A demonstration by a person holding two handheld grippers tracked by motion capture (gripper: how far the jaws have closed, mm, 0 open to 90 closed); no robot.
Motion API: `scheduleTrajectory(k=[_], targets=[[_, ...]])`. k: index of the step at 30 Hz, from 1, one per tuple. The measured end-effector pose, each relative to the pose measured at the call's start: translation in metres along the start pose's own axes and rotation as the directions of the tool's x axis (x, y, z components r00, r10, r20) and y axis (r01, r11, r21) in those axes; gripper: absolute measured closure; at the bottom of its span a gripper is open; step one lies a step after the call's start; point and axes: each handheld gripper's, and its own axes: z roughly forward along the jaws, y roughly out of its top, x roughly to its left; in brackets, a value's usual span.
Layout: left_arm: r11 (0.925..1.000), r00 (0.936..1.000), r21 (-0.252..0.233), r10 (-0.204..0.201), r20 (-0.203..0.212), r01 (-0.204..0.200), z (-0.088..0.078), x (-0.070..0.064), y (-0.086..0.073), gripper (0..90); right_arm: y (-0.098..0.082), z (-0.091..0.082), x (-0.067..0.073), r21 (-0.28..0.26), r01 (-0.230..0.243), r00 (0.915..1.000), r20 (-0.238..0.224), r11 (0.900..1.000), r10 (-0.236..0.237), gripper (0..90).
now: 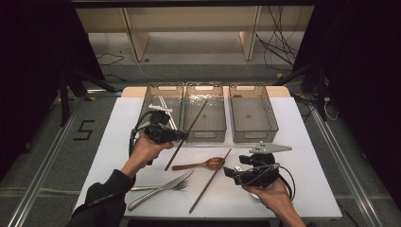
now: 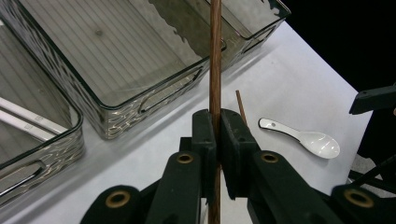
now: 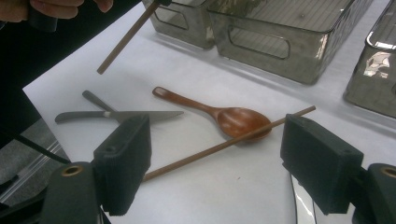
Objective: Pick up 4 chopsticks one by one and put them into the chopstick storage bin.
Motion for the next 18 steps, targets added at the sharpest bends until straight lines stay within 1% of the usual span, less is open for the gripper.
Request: scheduleTrajectory(k=[5, 7, 12, 18], targets=[[0.9999, 0.9998, -0.004, -0.013, -0.012, 0.013, -0.003, 0.008, 0.002, 84.0, 0.000, 0.000, 0.000, -0.004, -0.003, 1.0000, 0.001, 1.000, 0.003, 25.7], [0.9997, 0.9996, -0.016, -0.021, -0.020, 0.021, -0.006, 0.013, 0.004, 84.1, 0.000, 0.000, 0.000, -0.007, -0.004, 1.0000, 0.001, 1.000, 0.004, 25.7], [0.9982, 0.9987, -0.048, -0.037, -0.036, 0.035, -0.015, 0.023, 0.014, 84.2, 0.000, -0.001, 0.000, -0.012, -0.003, 1.0000, -0.001, 1.000, 0.003, 25.3], [0.9976, 0.9971, -0.063, -0.032, -0.069, 0.028, -0.023, 0.031, 0.030, 84.2, 0.000, -0.001, 0.000, -0.014, 0.001, 1.0000, -0.003, 1.000, -0.001, 25.1]])
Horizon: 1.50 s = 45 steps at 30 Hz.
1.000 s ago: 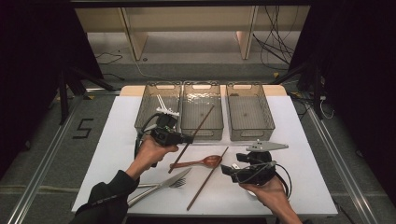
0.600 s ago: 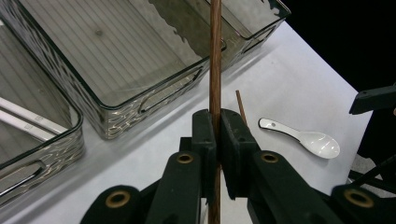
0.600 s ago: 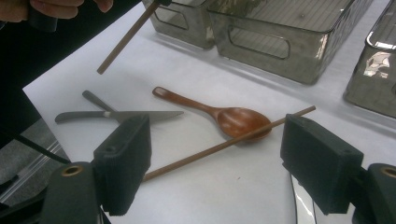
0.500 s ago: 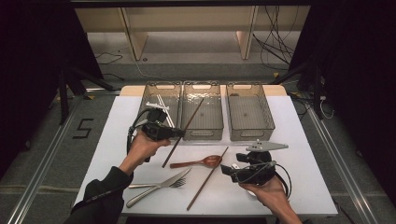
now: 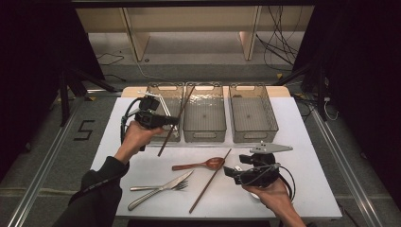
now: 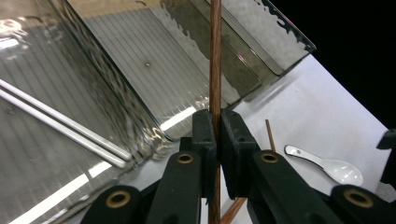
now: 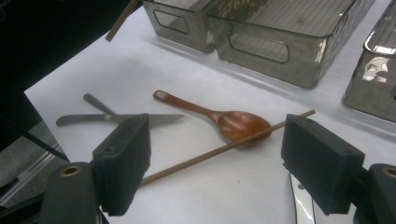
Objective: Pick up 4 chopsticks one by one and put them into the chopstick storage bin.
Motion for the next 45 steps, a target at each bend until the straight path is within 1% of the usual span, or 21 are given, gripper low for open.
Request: scheduleTrajectory(k=[5, 10, 16, 17, 19, 20, 25, 28, 32, 34, 37, 40, 42, 45], targets=[[0.9997, 0.9999, -0.025, 0.006, -0.015, -0.007, -0.005, 0.007, 0.014, 84.2, 0.000, 0.000, 0.000, -0.002, 0.000, 1.0000, 0.000, 1.000, 0.000, 24.8], [0.9988, 0.9992, -0.049, 0.001, -0.040, -0.003, -0.007, 0.016, 0.026, 84.2, 0.000, 0.000, 0.000, -0.002, 0.003, 1.0000, -0.003, 1.000, -0.003, 24.6], [0.9986, 0.9962, -0.054, -0.009, -0.087, 0.004, -0.005, 0.027, 0.037, 84.2, 0.000, 0.000, 0.000, -0.001, 0.005, 1.0000, -0.005, 1.000, -0.005, 24.6], [0.9984, 0.9953, -0.055, -0.014, -0.095, 0.009, -0.004, 0.028, 0.039, 84.2, 0.000, 0.000, 0.000, -0.001, 0.004, 1.0000, -0.005, 1.000, -0.004, 24.6], [0.9985, 0.9933, -0.054, -0.007, -0.115, 0.000, -0.002, 0.031, 0.041, 84.2, 0.000, 0.001, 0.000, 0.001, 0.006, 1.0000, -0.007, 1.000, -0.006, 24.6], [0.9984, 0.9925, -0.057, -0.010, -0.122, 0.003, -0.001, 0.033, 0.042, 84.1, 0.000, 0.001, 0.000, 0.001, 0.007, 0.9999, -0.007, 1.000, -0.007, 24.6], [0.9976, 0.9899, -0.063, -0.035, -0.137, 0.027, 0.002, 0.044, 0.047, 84.2, 0.000, 0.001, 0.000, 0.001, 0.008, 0.9999, -0.009, 1.000, -0.008, 24.7], [0.9972, 0.9882, -0.068, -0.041, -0.147, 0.031, 0.004, 0.050, 0.049, 84.2, 0.000, 0.001, 0.001, 0.002, 0.008, 0.9999, -0.011, 1.000, -0.008, 24.7], [0.9973, 0.9844, -0.069, -0.036, -0.172, 0.025, 0.006, 0.056, 0.051, 84.1, 0.000, 0.001, 0.000, 0.002, 0.006, 0.9999, -0.012, 1.000, -0.006, 24.7], [0.9975, 0.9844, -0.067, -0.033, -0.173, 0.022, 0.007, 0.059, 0.051, 84.1, 0.000, 0.001, 0.000, 0.001, 0.005, 0.9999, -0.014, 1.000, -0.005, 24.8], [0.9973, 0.9825, -0.070, -0.035, -0.183, 0.023, 0.009, 0.063, 0.052, 84.1, -0.001, 0.001, 0.001, 0.006, 0.005, 0.9999, -0.015, 1.000, -0.005, 24.9], [0.9966, 0.9803, -0.081, -0.032, -0.195, 0.016, 0.009, 0.068, 0.052, 84.1, -0.001, 0.002, 0.001, 0.007, 0.004, 0.9998, -0.017, 1.000, -0.004, 24.9], [0.9955, 0.9780, -0.091, -0.045, -0.204, 0.026, 0.010, 0.071, 0.052, 84.1, -0.001, 0.002, 0.000, 0.010, 0.004, 0.9998, -0.019, 1.000, -0.004, 24.9], [0.9962, 0.9730, -0.085, -0.039, -0.228, 0.020, 0.013, 0.075, 0.053, 84.1, -0.001, 0.002, 0.000, 0.011, 0.003, 0.9998, -0.020, 1.000, -0.003, 24.9]])
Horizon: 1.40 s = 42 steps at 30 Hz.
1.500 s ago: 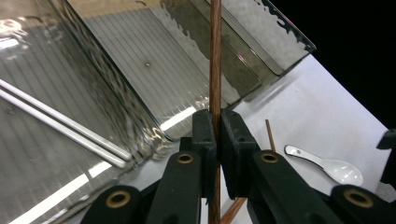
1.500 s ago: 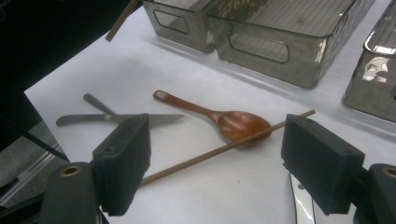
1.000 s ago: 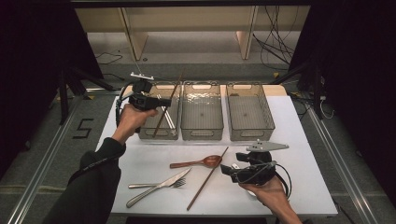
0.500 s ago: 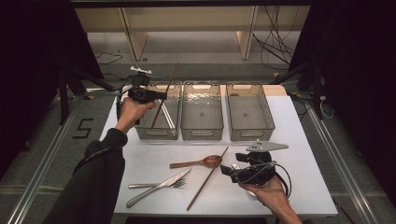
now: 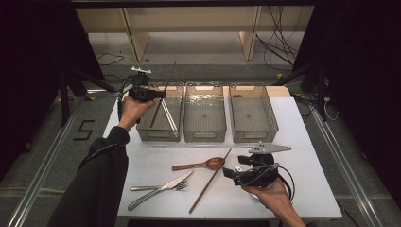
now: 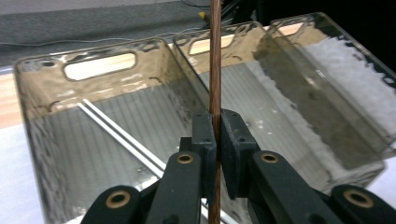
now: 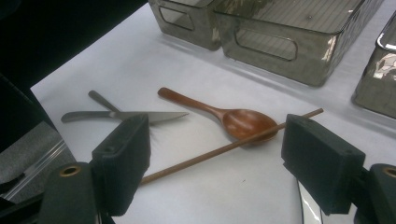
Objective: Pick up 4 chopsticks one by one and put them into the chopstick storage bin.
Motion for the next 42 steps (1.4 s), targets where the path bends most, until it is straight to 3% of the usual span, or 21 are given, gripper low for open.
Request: scheduleTrajectory(k=[17, 42], targets=[[1.0000, 0.9987, 0.003, 0.009, -0.051, -0.009, 0.012, 0.011, -0.006, 83.8, 0.000, 0.000, 0.001, 0.002, 0.004, 0.9999, -0.010, 1.000, -0.004, 25.0], [0.9997, 0.9956, 0.022, 0.016, -0.092, -0.014, 0.022, 0.020, -0.022, 83.1, 0.000, 0.001, 0.002, 0.003, 0.005, 0.9999, -0.011, 1.000, -0.005, 25.2]])
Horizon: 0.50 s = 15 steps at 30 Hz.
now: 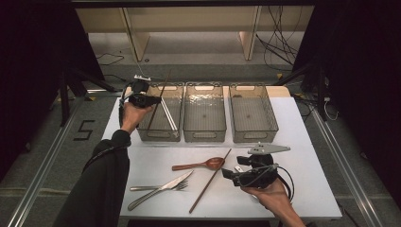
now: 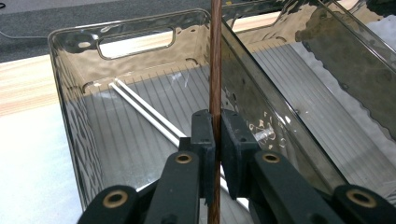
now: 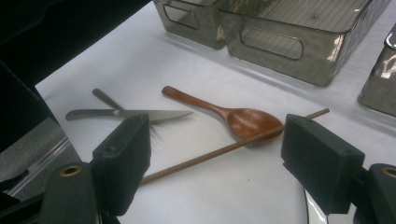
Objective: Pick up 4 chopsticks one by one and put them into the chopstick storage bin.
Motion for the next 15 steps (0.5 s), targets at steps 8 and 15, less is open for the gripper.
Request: scheduleTrajectory(k=[8, 15], targets=[[1.0000, 1.0000, 0.003, -0.007, 0.003, 0.007, -0.0003, 0.0011, -0.0021, 80.1, -0.0001, -0.0001, 0.0000, 0.000, 0.000, 1.0000, 0.000, 1.000, 0.000, 25.2], [0.9998, 0.9996, 0.009, -0.017, 0.025, 0.017, -0.0084, 0.0002, -0.0024, 76.1, -0.0001, 0.0002, -0.0003, 0.002, 0.001, 1.0000, 0.001, 1.000, -0.001, 25.2]])
